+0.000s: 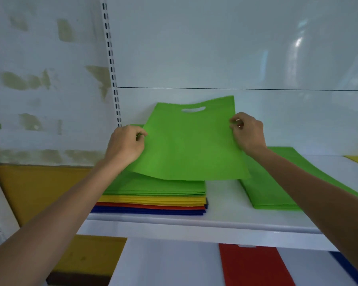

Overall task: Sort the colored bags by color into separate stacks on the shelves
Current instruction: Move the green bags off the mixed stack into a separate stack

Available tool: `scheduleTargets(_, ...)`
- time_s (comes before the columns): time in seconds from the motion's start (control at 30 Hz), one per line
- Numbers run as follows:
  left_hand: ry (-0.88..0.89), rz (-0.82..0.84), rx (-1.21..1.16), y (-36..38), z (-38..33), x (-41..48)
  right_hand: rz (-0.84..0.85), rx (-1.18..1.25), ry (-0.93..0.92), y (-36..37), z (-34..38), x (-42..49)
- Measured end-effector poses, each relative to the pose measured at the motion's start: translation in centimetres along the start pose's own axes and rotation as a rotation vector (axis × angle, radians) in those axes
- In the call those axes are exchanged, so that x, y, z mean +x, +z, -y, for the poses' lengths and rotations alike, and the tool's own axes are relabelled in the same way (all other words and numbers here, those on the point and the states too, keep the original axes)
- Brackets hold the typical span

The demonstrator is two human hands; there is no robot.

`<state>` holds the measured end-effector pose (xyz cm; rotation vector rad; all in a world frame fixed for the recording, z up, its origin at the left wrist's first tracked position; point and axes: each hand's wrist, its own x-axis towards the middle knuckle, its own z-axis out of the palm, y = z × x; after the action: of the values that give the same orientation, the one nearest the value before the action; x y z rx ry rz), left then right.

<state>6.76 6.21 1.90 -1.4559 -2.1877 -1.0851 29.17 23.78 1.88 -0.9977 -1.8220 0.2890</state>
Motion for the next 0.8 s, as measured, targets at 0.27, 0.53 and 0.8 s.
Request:
scheduleTargets(0.27,0.107,0.169,0.027,5.4,-10.7,-0.1,0.073,-0.118,0.083,-9.2,-8.3,2.3)
scheduleTargets(0.53,0.112,0.23,0.075,10.0,-18.3,-1.7,0.17,-0.215,0.127,-15.0,-14.7,2.7)
scheduleTargets(0.8,0.025,0.374,0.094,15.1,-20.2,-5.7,0.436,-0.354,0.172,-16.1,-20.0,0.9)
